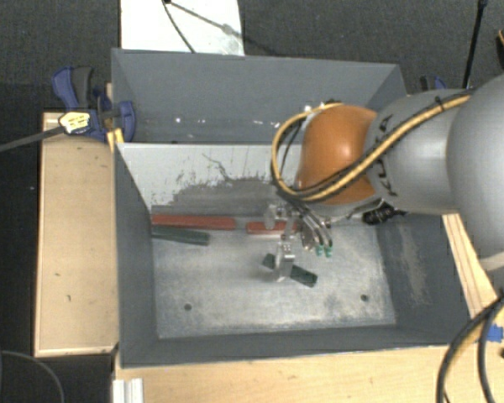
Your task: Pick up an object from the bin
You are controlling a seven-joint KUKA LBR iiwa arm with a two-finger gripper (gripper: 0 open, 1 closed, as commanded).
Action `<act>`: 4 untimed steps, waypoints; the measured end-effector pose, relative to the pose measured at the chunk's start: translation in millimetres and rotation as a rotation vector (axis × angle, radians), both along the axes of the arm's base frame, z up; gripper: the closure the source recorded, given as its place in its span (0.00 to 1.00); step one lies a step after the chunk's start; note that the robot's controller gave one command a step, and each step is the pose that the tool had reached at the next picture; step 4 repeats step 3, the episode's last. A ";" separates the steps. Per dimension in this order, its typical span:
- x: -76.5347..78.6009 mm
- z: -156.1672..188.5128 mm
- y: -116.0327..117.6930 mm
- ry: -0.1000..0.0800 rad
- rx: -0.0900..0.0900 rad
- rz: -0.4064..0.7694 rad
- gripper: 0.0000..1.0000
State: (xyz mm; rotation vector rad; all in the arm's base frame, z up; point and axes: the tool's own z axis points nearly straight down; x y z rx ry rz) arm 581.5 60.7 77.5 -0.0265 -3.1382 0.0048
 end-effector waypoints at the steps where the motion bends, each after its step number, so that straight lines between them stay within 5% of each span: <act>1: -47.0 -8.2 -24.7 0.001 0.002 -0.011 0.00; 2: -44.4 -7.0 -22.6 -0.005 0.004 -0.013 1.00; 3: -30.1 144.0 -40.9 -0.013 0.002 0.285 1.00; 4: -30.1 144.0 -40.9 -0.013 0.002 0.285 1.00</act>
Offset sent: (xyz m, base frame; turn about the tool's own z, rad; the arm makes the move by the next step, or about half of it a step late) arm -0.0449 -0.0228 -0.0075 0.0065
